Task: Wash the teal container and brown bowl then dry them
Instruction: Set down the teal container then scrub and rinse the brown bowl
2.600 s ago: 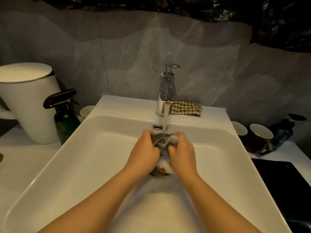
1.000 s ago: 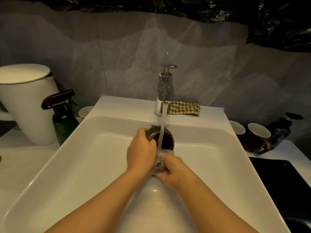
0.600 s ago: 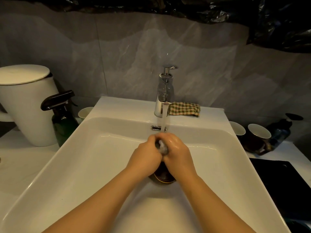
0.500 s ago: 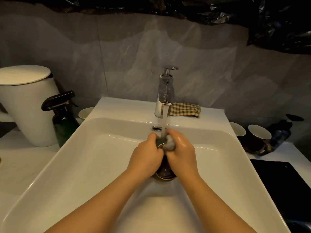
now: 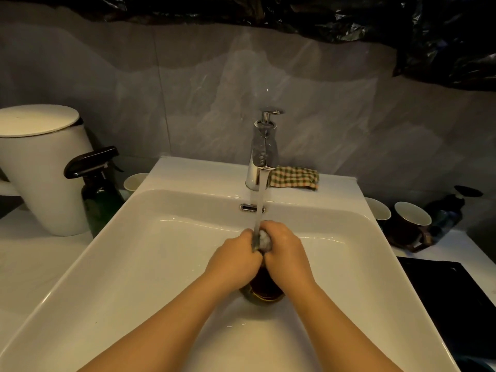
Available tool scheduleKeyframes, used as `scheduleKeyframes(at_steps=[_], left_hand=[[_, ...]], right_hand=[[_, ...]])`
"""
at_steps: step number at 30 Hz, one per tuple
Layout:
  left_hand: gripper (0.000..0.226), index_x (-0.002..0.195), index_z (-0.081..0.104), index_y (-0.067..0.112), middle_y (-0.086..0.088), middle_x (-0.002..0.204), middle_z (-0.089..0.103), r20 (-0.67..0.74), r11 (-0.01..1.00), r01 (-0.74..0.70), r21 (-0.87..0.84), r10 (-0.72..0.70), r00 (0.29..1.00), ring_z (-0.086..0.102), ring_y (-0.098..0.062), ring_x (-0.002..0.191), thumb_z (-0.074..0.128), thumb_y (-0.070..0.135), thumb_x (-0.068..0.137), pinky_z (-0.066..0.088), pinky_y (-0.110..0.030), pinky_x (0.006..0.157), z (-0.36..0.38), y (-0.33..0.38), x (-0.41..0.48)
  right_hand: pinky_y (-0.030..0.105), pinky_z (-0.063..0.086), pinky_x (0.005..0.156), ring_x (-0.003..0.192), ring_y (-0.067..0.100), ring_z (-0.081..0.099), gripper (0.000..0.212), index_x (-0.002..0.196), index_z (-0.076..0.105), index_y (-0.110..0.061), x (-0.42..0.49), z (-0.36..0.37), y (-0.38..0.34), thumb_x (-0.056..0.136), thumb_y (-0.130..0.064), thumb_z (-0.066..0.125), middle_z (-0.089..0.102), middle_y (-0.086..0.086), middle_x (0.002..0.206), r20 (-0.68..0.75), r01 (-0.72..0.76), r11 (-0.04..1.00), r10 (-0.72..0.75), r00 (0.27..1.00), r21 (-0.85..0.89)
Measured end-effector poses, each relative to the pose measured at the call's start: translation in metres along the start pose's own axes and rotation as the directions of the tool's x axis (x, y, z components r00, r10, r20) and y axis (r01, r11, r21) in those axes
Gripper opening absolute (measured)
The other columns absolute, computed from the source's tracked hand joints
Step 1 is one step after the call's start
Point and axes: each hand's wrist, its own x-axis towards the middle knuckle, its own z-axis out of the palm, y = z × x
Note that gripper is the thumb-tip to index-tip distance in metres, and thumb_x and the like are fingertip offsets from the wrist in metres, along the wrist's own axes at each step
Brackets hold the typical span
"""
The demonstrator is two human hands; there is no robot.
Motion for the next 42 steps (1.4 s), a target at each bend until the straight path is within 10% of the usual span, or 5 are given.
scheduleKeyframes(at_steps=[13,19,31,36,42], left_hand=[[0.027,0.117,0.037,0.013,-0.005,0.09,0.056,-0.438,0.968,0.008,-0.249,-0.121,0.891,0.051,-0.024,0.076,0.043,0.008,0.09,0.036,-0.032,0.062,-0.003,0.001,0.003],[0.017,0.099,0.035,0.018,0.0,0.075,0.052,-0.157,0.988,-0.014,-0.151,-0.01,0.988,0.054,-0.019,0.068,0.042,0.007,0.088,0.039,-0.031,0.055,-0.004,0.004,0.002],[0.032,0.108,0.034,0.023,-0.004,0.083,0.059,-0.37,0.933,-0.116,-0.34,-0.019,0.929,0.056,-0.023,0.07,0.05,0.006,0.085,0.042,-0.032,0.056,-0.003,0.002,0.001],[0.032,0.107,0.047,0.023,-0.005,0.09,0.059,0.064,0.91,0.148,-0.388,-0.134,0.989,0.058,-0.02,0.081,0.054,0.01,0.079,0.049,-0.032,0.066,-0.011,-0.005,0.006],[0.009,0.092,0.053,0.017,-0.006,0.087,0.061,-0.097,0.946,0.064,-0.319,-0.1,0.99,0.056,-0.022,0.079,0.052,0.015,0.083,0.043,-0.032,0.065,-0.003,-0.001,0.006]], right_hand=[[0.032,0.042,0.058,0.044,0.016,0.043,0.025,0.066,0.054,-0.004,-0.002,0.027,-0.012,0.089,0.005,0.048,0.044,0.004,0.037,0.498,-0.604,0.038,0.526,0.689,0.796],[0.035,0.048,0.079,0.101,0.026,0.058,0.034,0.121,0.053,-0.018,0.004,0.011,0.015,0.087,-0.009,0.055,0.057,0.002,0.114,-0.153,-0.108,0.992,0.097,0.983,-0.066],[0.031,0.052,0.049,0.054,0.021,0.056,0.015,0.088,0.059,-0.012,0.003,0.035,-0.001,0.084,0.0,0.05,0.058,0.013,0.068,0.342,-0.56,0.136,0.669,0.661,0.817],[0.024,0.047,0.066,0.079,0.015,0.056,0.023,0.102,0.056,-0.017,0.007,0.006,0.009,0.084,-0.003,0.051,0.059,0.001,0.092,-0.083,-0.309,0.92,0.337,0.938,0.242],[0.015,0.045,0.071,0.089,0.014,0.054,0.041,0.115,0.057,-0.021,0.007,0.006,0.011,0.08,0.0,0.055,0.056,-0.006,0.095,-0.124,-0.225,0.939,0.264,0.956,0.261]])
